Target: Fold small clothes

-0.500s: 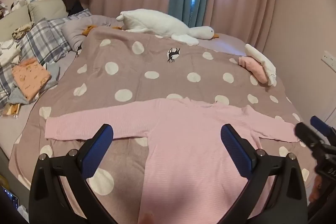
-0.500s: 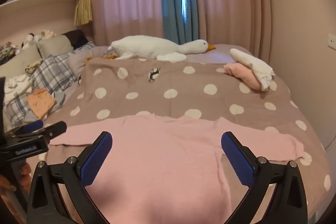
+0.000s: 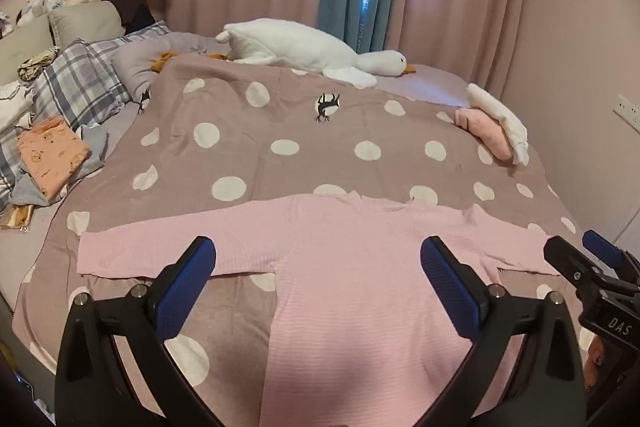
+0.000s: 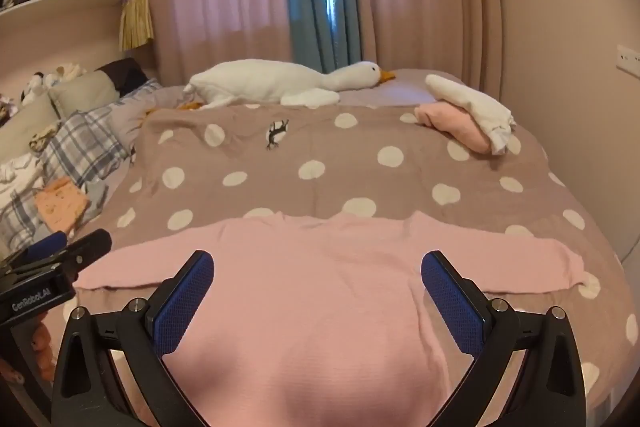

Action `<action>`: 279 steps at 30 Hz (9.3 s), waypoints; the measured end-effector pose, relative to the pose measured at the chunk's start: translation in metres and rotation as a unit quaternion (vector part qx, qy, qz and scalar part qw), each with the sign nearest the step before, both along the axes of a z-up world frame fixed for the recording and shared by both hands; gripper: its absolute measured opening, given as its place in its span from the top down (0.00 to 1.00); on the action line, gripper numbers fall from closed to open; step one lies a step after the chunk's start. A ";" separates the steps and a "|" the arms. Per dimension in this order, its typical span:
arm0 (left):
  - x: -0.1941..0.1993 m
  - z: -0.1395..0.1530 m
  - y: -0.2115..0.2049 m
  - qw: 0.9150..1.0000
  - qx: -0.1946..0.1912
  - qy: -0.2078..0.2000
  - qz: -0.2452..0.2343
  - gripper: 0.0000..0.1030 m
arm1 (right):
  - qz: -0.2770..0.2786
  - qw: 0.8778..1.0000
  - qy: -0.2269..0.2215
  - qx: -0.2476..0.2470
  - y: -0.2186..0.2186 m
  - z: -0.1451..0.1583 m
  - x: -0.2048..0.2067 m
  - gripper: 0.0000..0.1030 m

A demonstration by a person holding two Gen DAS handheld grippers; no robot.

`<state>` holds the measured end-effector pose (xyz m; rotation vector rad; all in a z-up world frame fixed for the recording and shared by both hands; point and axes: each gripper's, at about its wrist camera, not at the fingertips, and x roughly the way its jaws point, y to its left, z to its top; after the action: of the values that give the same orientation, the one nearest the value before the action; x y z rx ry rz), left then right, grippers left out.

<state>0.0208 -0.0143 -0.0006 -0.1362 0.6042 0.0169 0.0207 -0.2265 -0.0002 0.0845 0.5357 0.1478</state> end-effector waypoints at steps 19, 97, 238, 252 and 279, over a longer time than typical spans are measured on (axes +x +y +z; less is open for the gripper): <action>0.000 -0.009 0.002 0.999 -0.020 0.024 -0.019 0.01 | -0.012 1.000 0.026 -0.003 -0.003 -0.002 0.002 0.00; -0.002 -0.024 -0.008 0.993 -0.059 0.063 -0.081 0.02 | -0.019 0.997 0.061 0.031 -0.015 -0.016 0.004 0.00; 0.088 -0.101 -0.056 0.979 -0.039 0.193 -0.047 0.21 | -0.309 0.943 0.070 0.097 -0.285 -0.014 0.112 0.93; 0.077 -0.072 -0.007 0.987 -0.052 0.154 -0.003 0.21 | -0.102 0.992 0.026 0.062 -0.124 0.047 0.140 0.93; 0.065 -0.083 0.042 0.984 -0.061 0.160 0.051 0.21 | 0.164 0.962 0.215 0.035 0.071 -0.082 0.118 0.93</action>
<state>0.0858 0.0277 -0.0835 -0.2870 0.9198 0.1035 0.1385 -0.1554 -0.0823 0.0967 0.9789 0.4803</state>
